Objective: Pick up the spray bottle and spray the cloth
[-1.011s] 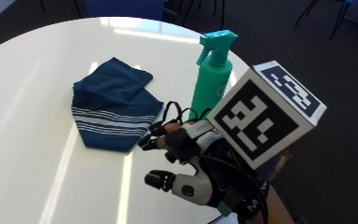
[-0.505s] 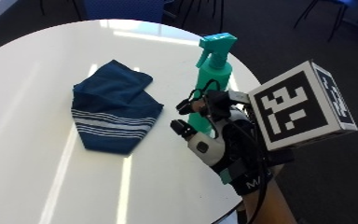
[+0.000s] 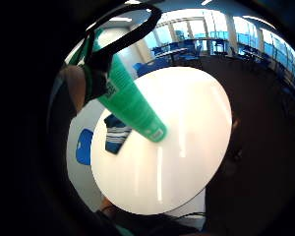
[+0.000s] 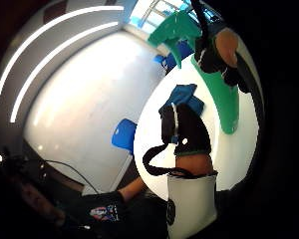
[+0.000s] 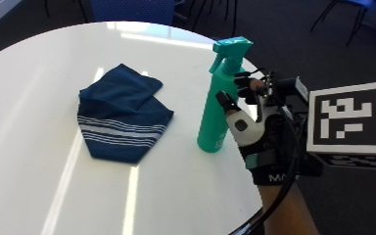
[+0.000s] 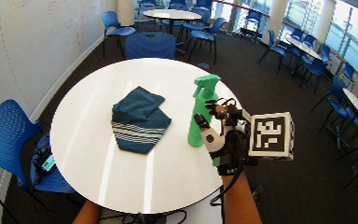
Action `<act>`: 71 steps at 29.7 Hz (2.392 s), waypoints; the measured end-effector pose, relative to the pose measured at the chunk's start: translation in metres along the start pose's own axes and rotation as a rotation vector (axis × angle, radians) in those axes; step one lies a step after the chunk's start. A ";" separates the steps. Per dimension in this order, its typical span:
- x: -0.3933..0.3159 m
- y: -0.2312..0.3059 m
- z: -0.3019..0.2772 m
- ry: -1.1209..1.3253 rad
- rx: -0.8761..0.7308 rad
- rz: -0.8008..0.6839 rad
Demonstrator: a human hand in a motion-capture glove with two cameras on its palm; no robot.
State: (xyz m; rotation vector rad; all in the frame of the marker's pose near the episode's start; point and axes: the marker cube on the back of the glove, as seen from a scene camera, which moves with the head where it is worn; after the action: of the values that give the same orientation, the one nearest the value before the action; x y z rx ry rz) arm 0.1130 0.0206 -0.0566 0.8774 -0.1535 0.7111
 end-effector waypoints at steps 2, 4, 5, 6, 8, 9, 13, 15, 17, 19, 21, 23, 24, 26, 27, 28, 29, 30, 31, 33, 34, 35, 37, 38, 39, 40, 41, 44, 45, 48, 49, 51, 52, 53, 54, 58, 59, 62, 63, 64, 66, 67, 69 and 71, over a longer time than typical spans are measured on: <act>0.004 -0.004 0.000 0.008 0.019 0.033; 0.008 -0.008 0.001 0.019 0.040 0.060; 0.009 -0.010 0.001 0.025 0.050 0.070; 0.011 -0.013 0.002 0.027 0.061 0.076; 0.012 -0.018 0.002 0.020 0.080 0.084; 0.012 -0.020 0.002 0.011 0.087 0.087; 0.014 -0.030 0.005 -0.022 0.077 0.108; 0.015 -0.035 0.008 -0.036 0.059 0.120; 0.017 -0.039 0.011 -0.048 0.044 0.133; 0.018 -0.042 0.014 -0.059 0.034 0.146; 0.021 -0.045 0.016 -0.067 0.023 0.159; 0.023 -0.048 0.020 -0.074 0.005 0.171; 0.024 -0.050 0.021 -0.078 -0.006 0.176; 0.026 -0.054 0.024 -0.091 -0.033 0.185; 0.026 -0.055 0.025 -0.100 -0.048 0.189; 0.026 -0.057 0.027 -0.110 -0.063 0.193; 0.026 -0.058 0.028 -0.122 -0.078 0.196; 0.026 -0.059 0.029 -0.136 -0.094 0.198; 0.025 -0.060 0.030 -0.156 -0.114 0.199; 0.025 -0.062 0.034 -0.224 -0.170 0.202; 0.026 -0.063 0.037 -0.274 -0.204 0.203; 0.027 -0.064 0.041 -0.333 -0.238 0.205; 0.030 -0.067 0.047 -0.449 -0.290 0.206; 0.031 -0.068 0.050 -0.493 -0.304 0.203; 0.033 -0.069 0.052 -0.524 -0.309 0.197; 0.034 -0.071 0.054 -0.543 -0.308 0.188; 0.035 -0.072 0.055 -0.553 -0.303 0.177; 0.037 -0.076 0.058 -0.562 -0.272 0.143; 0.037 -0.078 0.059 -0.565 -0.260 0.133; 0.037 -0.081 0.061 -0.583 -0.213 0.111; 0.036 -0.081 0.061 -0.586 -0.193 0.110; 0.035 -0.081 0.061 -0.587 -0.157 0.105; 0.033 -0.081 0.061 -0.585 -0.143 0.100; 0.031 -0.082 0.060 -0.584 -0.134 0.092; 0.029 -0.082 0.060 -0.584 -0.126 0.084; 0.021 -0.083 0.056 -0.586 -0.094 0.059; 0.020 -0.083 0.054 -0.591 -0.084 0.055; 0.018 -0.083 0.049 -0.614 -0.060 0.048; 0.017 -0.083 0.047 -0.621 -0.052 0.044; 0.017 -0.083 0.045 -0.626 -0.045 0.040; 0.016 -0.084 0.041 -0.631 -0.033 0.033; 0.015 -0.084 0.040 -0.633 -0.029 0.030; 0.015 -0.084 0.037 -0.633 -0.021 0.025; 0.015 -0.083 0.036 -0.630 -0.017 0.024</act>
State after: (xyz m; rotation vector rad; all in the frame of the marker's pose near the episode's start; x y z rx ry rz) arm 0.1827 -0.0341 -0.0815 1.0628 -0.7306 0.4337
